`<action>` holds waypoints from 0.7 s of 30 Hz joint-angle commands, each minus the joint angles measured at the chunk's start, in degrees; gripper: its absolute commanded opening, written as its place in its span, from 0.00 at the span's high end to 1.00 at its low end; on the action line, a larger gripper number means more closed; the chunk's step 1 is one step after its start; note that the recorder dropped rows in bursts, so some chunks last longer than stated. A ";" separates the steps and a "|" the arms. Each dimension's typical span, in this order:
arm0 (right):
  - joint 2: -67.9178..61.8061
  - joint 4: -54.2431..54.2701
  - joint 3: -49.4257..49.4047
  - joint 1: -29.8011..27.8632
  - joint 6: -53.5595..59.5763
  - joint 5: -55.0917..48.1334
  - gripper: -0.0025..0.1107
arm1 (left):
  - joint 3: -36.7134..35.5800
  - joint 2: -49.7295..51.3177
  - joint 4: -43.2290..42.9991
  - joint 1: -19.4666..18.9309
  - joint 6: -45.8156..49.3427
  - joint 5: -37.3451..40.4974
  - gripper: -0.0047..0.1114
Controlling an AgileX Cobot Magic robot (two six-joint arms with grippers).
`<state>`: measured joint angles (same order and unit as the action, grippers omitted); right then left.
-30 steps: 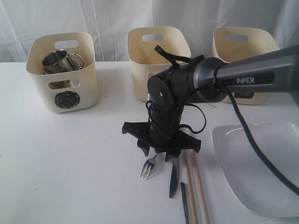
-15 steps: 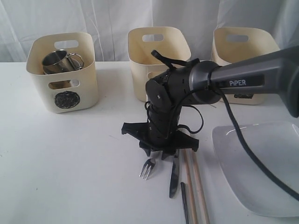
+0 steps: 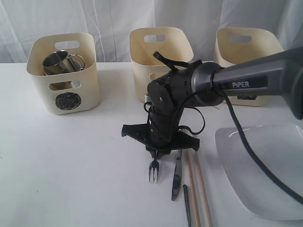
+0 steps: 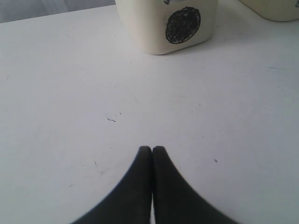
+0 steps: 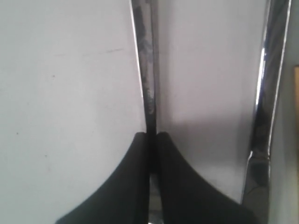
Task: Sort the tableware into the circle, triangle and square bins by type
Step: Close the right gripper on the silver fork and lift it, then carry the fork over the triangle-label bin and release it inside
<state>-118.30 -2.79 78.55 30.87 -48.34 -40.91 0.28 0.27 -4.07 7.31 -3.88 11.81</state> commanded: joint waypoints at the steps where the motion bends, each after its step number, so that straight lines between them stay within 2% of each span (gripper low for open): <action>1: 4.19 -1.97 -0.80 0.08 2.99 0.30 0.98 | -0.28 -0.27 0.41 0.12 -0.10 0.26 0.96; 7: 11.85 -2.56 -4.69 0.23 9.64 3.14 0.98 | -0.28 -0.27 0.41 0.12 -0.10 0.26 0.96; 11: 17.86 -4.57 -6.31 0.23 15.36 8.65 0.98 | -0.28 -0.27 0.41 0.12 -0.10 0.26 0.96; 14: 21.54 -4.81 -6.01 -0.62 21.10 13.47 0.98 | -0.28 -0.27 0.41 0.12 -0.10 0.26 0.96; 21: 21.80 -5.45 -1.98 -4.70 24.50 18.57 0.98 | -0.28 -0.27 0.41 0.12 -0.10 0.26 0.96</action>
<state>-96.38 -7.10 75.25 27.97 -26.44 -25.01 0.28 0.27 -4.07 7.31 -3.88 11.81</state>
